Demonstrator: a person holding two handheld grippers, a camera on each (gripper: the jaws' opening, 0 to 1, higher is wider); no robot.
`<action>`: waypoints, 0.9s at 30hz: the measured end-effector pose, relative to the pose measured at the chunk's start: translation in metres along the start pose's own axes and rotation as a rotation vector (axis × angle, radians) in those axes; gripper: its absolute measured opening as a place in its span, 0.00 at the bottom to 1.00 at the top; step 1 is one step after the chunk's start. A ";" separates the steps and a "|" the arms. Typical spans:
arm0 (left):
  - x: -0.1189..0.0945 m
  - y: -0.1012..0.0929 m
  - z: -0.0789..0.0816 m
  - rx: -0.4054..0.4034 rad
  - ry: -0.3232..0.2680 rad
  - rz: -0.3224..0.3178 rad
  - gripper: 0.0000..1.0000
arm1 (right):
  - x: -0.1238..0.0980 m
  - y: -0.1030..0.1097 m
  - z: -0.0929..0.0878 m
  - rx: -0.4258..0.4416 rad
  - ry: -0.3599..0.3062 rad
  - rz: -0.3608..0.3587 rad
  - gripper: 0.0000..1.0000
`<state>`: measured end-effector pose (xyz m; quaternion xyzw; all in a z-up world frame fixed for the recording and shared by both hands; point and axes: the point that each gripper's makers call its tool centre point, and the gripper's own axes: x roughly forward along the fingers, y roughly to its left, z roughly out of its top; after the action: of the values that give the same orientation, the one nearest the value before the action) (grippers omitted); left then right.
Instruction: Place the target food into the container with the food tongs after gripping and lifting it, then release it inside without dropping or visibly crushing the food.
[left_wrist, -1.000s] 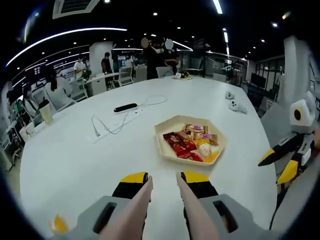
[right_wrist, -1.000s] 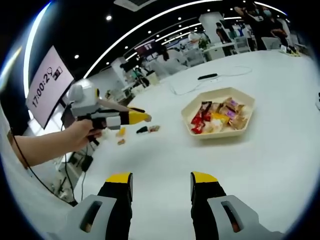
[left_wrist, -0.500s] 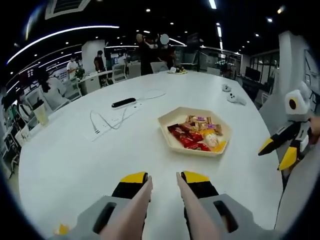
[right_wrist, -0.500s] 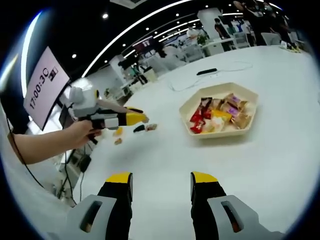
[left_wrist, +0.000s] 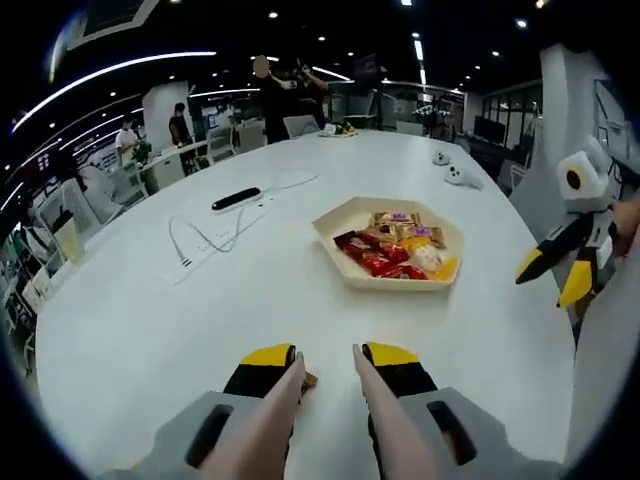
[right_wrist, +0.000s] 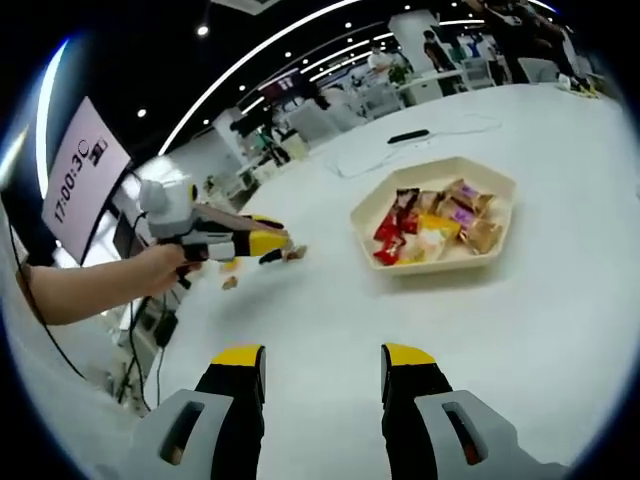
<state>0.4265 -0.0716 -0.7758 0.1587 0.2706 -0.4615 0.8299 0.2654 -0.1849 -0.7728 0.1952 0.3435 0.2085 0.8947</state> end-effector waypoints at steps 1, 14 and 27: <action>0.001 0.000 -0.001 0.007 0.001 -0.007 0.25 | 0.000 -0.001 0.000 0.004 0.000 -0.003 0.46; 0.008 0.019 -0.011 0.054 0.046 -0.039 0.26 | 0.002 -0.009 -0.001 0.029 0.004 -0.022 0.46; 0.012 0.020 -0.030 0.054 0.109 -0.100 0.26 | 0.007 -0.009 0.001 0.037 0.010 -0.021 0.46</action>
<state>0.4399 -0.0537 -0.8069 0.1919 0.3103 -0.5002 0.7853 0.2727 -0.1894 -0.7808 0.2071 0.3539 0.1937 0.8913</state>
